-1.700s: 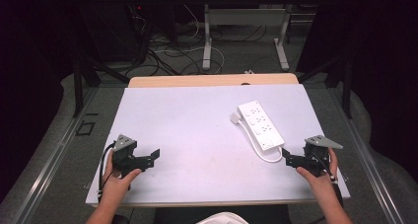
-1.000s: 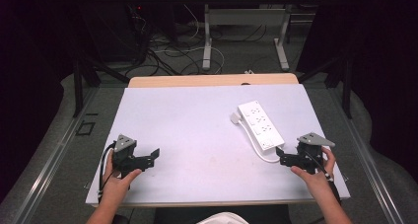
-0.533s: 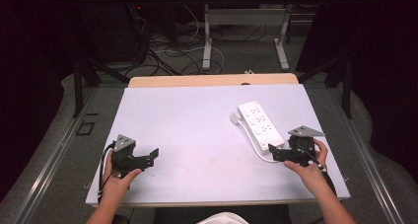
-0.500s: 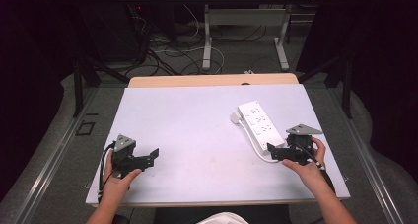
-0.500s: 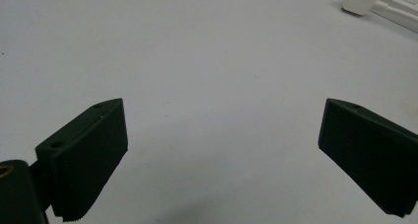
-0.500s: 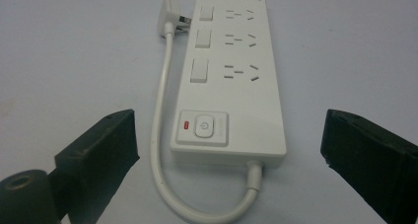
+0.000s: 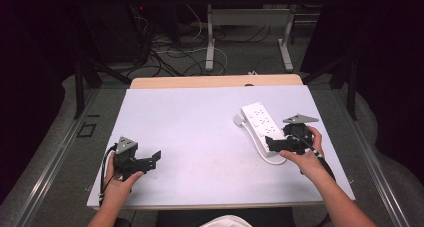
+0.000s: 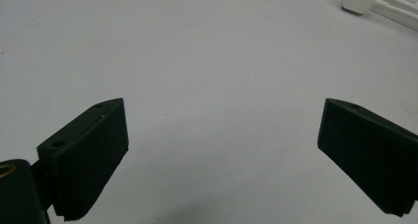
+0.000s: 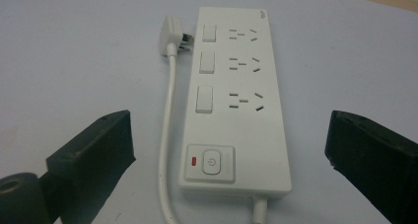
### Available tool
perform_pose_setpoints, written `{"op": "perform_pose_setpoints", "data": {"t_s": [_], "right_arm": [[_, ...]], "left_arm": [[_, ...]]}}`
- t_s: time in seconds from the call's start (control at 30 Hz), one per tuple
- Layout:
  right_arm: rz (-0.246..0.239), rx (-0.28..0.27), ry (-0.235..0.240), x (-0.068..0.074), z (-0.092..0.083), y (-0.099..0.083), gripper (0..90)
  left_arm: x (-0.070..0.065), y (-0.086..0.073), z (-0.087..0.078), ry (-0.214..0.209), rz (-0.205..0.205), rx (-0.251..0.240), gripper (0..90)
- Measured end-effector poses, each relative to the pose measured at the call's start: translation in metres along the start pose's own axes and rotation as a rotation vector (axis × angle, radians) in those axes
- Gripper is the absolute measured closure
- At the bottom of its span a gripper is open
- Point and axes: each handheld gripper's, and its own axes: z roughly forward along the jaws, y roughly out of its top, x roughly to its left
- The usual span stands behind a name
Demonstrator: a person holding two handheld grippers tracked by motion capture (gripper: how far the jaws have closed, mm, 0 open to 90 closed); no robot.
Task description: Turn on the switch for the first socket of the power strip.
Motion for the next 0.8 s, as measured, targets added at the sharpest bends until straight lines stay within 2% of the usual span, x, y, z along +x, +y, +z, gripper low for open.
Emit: {"op": "perform_pose_setpoints", "data": {"t_s": [0.43, 0.53, 0.63, 0.8], "right_arm": [[0.032, 0.075, 0.032, -0.006, 0.011, 0.023, 3.6], [0.027, 0.087, 0.032, -0.006, 0.012, 0.027, 3.6], [0.03, 0.13, 0.028, -0.007, 0.016, 0.032, 3.7], [0.028, 0.153, 0.032, -0.008, 0.019, 0.037, 3.1]], "left_arm": [[0.0, 0.0, 0.001, 0.002, 0.004, 0.003, 5.1], [0.0, 0.0, 0.001, 0.002, 0.004, 0.005, 5.1], [0.0, 0.0, 0.001, 0.003, 0.005, 0.009, 5.3], [0.0, 0.0, 0.001, 0.002, 0.006, 0.008, 5.3]]}}
